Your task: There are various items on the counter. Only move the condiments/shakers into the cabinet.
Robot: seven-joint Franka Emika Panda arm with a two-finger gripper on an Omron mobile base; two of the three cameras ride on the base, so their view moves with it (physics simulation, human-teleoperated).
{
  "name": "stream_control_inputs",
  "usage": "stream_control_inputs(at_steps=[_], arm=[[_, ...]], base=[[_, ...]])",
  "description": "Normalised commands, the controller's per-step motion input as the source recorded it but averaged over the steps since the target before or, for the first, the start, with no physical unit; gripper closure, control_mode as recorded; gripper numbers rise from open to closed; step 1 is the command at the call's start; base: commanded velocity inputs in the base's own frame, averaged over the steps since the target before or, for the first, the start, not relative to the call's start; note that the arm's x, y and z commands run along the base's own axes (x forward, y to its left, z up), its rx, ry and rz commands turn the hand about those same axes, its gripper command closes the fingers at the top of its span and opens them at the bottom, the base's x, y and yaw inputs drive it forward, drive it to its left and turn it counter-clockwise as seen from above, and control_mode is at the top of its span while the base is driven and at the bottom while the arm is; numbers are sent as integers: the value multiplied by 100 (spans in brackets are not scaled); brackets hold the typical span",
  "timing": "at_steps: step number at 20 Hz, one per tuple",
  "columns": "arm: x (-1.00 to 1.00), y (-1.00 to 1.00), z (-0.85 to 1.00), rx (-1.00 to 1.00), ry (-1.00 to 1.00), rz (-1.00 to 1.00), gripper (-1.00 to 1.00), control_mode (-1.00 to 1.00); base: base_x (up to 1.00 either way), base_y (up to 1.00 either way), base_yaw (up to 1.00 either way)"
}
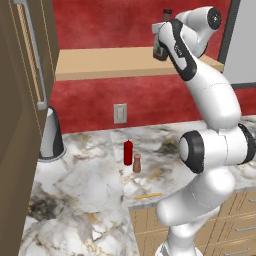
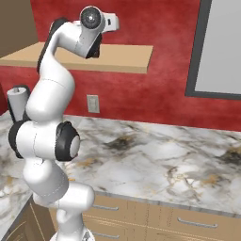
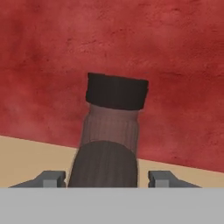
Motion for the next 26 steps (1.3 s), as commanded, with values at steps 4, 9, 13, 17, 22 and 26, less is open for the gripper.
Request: stream_control_inputs(at_steps=[4,9,13,17,22,26], arm=[[-95,0,-1,0,-12,0,-100,-100],[-100,-3,-14,0,-11,-2,-100,-100],[-100,-12,-32,0,-6,-5,-100,-100],[-100,-21,-39,0,-3,-9,-100,-100],[-100,-27,-53,0,1,-12,-100,-100],[-100,-35,-74,0,8,-10,-100,-100]], base=[[0,0,0],[0,0,0],[0,0,0],[0,0,0],[0,0,0],[0,0,0]])
